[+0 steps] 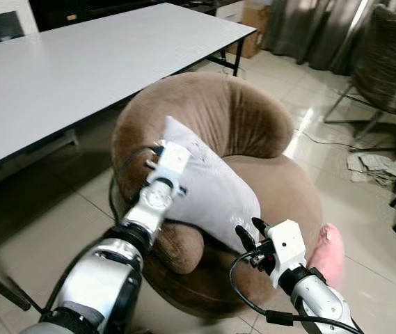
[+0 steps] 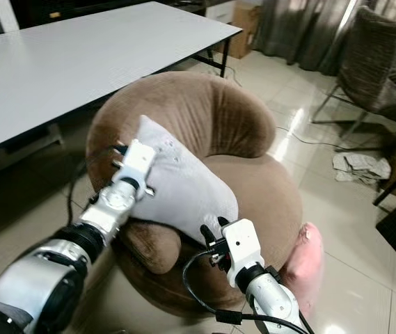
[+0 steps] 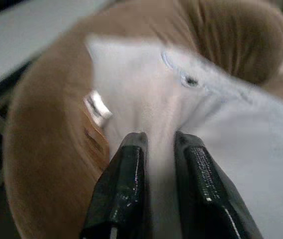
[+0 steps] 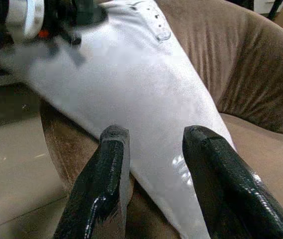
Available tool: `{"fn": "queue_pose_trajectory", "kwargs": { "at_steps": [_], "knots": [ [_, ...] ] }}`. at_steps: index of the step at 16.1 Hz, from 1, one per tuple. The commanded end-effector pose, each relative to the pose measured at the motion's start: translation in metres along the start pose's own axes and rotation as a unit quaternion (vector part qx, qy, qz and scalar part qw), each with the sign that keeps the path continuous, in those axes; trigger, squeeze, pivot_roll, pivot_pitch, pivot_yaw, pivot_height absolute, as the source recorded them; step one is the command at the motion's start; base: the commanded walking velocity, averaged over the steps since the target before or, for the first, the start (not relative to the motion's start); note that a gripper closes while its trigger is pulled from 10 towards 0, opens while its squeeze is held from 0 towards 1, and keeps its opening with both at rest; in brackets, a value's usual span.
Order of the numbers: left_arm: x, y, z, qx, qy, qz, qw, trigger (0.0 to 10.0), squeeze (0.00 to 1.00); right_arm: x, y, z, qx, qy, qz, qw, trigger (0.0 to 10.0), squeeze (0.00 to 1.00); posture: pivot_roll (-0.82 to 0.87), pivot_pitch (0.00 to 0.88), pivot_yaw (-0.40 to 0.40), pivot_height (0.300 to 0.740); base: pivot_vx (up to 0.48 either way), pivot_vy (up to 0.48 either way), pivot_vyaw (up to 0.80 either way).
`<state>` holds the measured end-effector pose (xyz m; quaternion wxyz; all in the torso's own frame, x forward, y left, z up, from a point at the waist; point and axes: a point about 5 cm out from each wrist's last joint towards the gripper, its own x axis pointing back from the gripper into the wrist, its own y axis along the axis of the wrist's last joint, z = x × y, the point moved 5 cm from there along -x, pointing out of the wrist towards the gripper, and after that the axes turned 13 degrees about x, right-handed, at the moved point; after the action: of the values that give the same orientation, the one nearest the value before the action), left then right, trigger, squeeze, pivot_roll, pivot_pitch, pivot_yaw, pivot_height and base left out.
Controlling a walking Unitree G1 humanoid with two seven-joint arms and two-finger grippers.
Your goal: Move the pillow to the sofa from floor
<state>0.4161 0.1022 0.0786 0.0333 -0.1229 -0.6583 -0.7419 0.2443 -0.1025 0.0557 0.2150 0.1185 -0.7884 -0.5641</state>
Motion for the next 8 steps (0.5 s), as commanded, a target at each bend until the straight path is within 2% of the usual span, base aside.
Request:
{"fn": "queue_pose_trajectory", "kwargs": {
  "at_steps": [1,2,4,7,8],
  "knots": [
    [-0.003,0.017,0.007,0.010,0.011,-0.030,0.999,10.0,1.00,0.001,0.000,-0.004,-0.004,-0.004,0.002,1.000,10.0,0.00,-0.01,0.042,-0.043,0.740,0.000,0.000,0.00],
    [-0.004,0.035,0.009,0.016,0.003,-0.068,0.998,10.0,1.00,0.001,0.000,-0.005,-0.008,-0.008,0.000,1.000,10.0,0.00,-0.01,0.043,-0.043,0.740,0.000,0.000,0.00],
    [-0.003,0.052,0.007,0.020,-0.007,-0.104,0.994,10.0,1.00,0.001,0.001,-0.005,-0.011,-0.010,-0.003,1.000,10.0,0.00,0.00,0.045,-0.043,0.740,0.000,0.000,0.00],
    [-0.001,0.064,0.010,0.053,-0.013,-0.133,0.990,10.0,1.00,0.001,0.001,-0.003,-0.012,-0.009,-0.004,1.000,10.0,0.00,-0.01,0.042,-0.037,0.740,0.000,0.000,0.00],
    [0.002,0.066,0.014,0.105,-0.032,-0.140,0.984,10.0,0.00,0.001,0.003,-0.006,-0.012,-0.019,-0.006,1.000,10.0,0.00,-0.01,0.039,-0.030,0.740,0.000,0.000,0.00]
  ]
}}
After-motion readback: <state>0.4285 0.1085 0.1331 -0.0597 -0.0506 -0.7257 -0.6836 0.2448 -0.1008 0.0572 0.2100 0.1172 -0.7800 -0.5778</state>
